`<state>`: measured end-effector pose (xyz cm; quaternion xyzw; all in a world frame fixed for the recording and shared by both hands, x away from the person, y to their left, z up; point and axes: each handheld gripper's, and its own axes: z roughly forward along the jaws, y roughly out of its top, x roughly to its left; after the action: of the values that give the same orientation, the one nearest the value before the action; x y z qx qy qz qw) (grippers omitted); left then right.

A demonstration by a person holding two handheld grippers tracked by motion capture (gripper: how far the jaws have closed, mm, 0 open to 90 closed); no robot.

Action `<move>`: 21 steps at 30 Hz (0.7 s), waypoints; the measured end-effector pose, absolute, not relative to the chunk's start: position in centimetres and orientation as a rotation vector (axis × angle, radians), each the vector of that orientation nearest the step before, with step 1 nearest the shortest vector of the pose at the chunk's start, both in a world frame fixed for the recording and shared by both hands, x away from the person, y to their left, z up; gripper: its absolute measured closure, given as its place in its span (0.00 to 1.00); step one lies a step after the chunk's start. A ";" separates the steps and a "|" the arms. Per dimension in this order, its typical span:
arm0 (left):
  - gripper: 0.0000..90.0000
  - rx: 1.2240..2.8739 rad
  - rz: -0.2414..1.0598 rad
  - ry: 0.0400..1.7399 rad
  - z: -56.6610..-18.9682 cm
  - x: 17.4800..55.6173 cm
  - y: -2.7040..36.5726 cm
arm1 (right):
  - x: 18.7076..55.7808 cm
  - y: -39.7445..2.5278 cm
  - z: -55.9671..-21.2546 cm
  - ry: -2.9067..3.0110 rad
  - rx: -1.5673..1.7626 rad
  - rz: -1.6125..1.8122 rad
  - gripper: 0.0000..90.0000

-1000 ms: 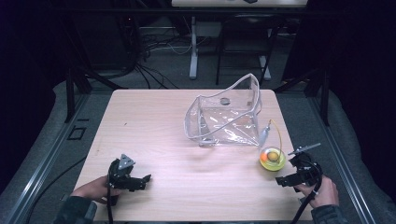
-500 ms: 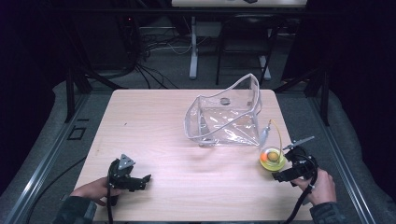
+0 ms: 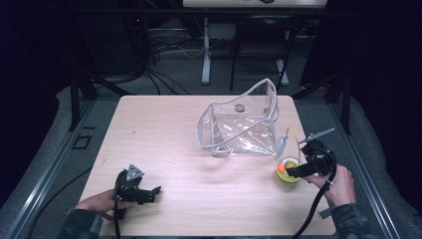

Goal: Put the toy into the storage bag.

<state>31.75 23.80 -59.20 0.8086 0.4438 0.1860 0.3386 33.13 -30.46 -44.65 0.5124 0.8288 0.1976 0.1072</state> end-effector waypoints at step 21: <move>0.00 2.104 0.483 1.159 -59.2 31.7 23.8 | 35.2 -28.9 -40.1 2.453 1.430 0.457 0.71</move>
<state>31.74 23.78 -59.20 0.8080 0.4449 0.1856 0.3387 35.21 -28.95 -40.06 0.4929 0.8454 0.1575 0.1325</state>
